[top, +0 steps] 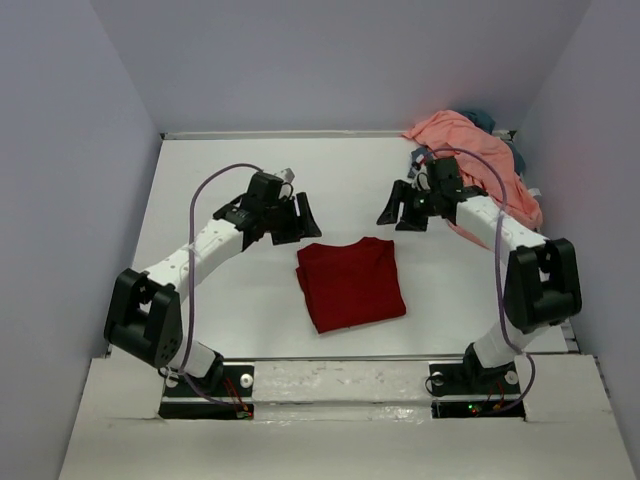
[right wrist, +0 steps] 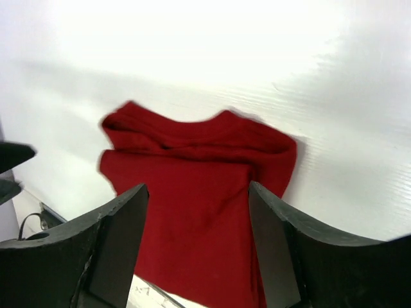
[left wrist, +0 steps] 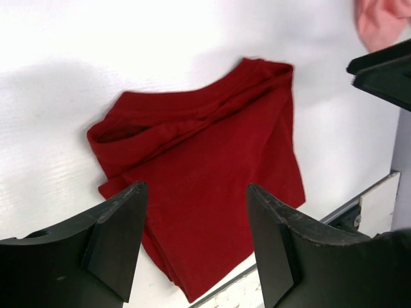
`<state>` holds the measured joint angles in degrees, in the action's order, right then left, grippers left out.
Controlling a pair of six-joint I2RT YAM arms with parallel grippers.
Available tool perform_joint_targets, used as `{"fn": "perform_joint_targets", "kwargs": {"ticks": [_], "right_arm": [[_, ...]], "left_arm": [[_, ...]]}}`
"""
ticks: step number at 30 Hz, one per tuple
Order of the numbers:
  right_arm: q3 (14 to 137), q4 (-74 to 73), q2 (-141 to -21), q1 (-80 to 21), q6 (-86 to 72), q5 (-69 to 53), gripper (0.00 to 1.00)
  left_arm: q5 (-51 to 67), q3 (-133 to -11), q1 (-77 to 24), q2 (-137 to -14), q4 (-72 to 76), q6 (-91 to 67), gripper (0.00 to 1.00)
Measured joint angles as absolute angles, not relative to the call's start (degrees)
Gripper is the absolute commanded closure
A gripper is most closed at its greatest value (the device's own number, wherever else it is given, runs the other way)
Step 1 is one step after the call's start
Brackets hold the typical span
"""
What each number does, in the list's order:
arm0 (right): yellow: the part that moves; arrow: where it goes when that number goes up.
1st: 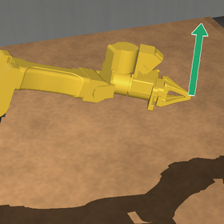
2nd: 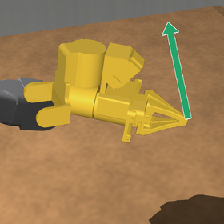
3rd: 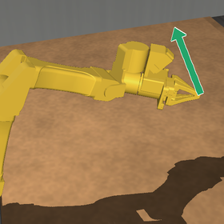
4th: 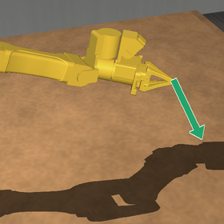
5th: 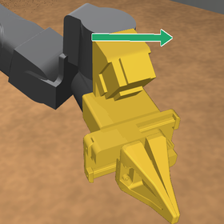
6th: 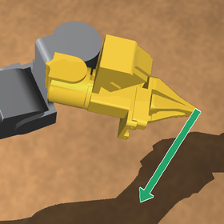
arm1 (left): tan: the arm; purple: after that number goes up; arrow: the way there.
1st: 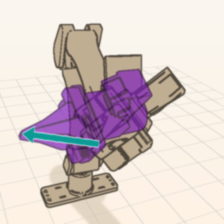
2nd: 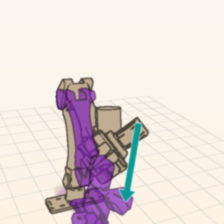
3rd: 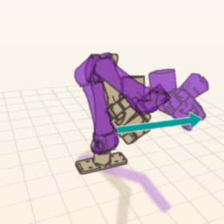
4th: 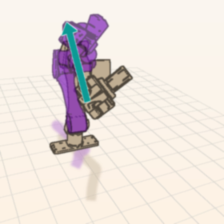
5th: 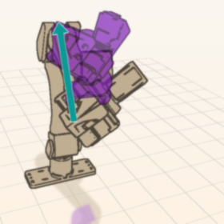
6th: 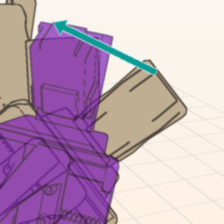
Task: Fold and stack the t-shirts
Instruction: Smooth out wrinkles on the folded tshirt
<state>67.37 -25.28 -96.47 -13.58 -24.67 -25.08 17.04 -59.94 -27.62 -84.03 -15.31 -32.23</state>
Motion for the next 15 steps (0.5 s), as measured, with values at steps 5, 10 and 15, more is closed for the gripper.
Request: {"fn": "perform_joint_targets", "kwargs": {"ticks": [5,10,15], "right_arm": [[67.4,-25.3,-83.8,-13.6,-23.5,-26.1,0.68],[65.1,-24.1,-82.8,-13.6,-25.9,-33.6,1.00],[58.7,-21.8,-89.8,-13.6,-29.0,-40.6,1.00]], "left_arm": [[19.2,-62.8,-27.6,-81.3,-14.6,-32.0,0.37],[23.0,-63.0,-28.0,-81.2,-12.4,-32.8,1.00],[25.7,-59.9,-28.9,-83.3,-7.9,-35.7,1.00]]}}
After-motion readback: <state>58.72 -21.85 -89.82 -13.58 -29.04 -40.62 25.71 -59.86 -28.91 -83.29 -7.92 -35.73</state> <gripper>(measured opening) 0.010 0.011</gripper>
